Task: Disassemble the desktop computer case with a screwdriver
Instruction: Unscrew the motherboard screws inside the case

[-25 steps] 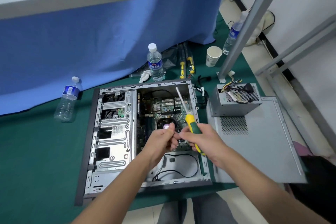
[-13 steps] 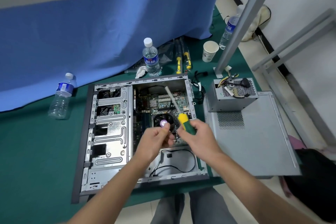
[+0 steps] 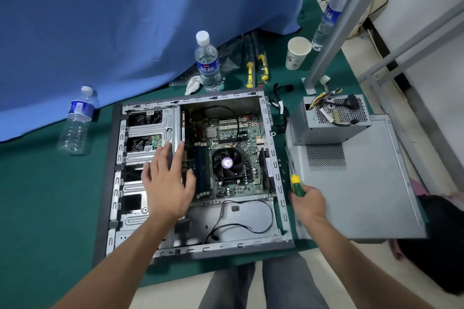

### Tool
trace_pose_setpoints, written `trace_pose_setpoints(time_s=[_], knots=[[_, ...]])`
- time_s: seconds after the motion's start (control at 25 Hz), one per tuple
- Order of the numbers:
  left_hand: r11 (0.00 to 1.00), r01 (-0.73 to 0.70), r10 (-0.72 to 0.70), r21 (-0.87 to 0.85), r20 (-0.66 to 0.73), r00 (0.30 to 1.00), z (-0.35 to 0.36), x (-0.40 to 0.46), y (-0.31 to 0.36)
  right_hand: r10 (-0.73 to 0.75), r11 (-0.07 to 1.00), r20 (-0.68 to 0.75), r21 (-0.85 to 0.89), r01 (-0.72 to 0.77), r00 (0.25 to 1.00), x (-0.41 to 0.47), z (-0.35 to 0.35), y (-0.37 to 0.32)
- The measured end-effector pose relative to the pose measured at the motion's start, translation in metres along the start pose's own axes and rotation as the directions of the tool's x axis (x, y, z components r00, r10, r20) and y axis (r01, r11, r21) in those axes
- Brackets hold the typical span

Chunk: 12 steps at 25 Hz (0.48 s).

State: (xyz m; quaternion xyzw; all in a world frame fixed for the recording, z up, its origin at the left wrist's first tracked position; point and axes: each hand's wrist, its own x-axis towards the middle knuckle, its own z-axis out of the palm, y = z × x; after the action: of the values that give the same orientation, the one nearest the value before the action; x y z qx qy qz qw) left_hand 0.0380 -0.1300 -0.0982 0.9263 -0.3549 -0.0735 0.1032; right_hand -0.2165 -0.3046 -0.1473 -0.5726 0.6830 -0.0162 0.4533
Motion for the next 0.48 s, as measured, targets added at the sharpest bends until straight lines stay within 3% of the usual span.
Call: trace_pose_setpoints(time_s=[0.32, 0.48], knots=[[1.0, 0.01, -0.01, 0.01, -0.027, 1.0, 0.004, 0.0, -0.001, 0.013, 0.991, -0.088, -0.132, -0.025, 0.996, 0.017, 0.027, 0.003], [1.0, 0.011, -0.011, 0.004, -0.012, 1.0, -0.001, 0.0, 0.001, -0.043, 0.997, -0.111, 0.052, 0.049, 0.993, -0.008, -0.002, -0.007]])
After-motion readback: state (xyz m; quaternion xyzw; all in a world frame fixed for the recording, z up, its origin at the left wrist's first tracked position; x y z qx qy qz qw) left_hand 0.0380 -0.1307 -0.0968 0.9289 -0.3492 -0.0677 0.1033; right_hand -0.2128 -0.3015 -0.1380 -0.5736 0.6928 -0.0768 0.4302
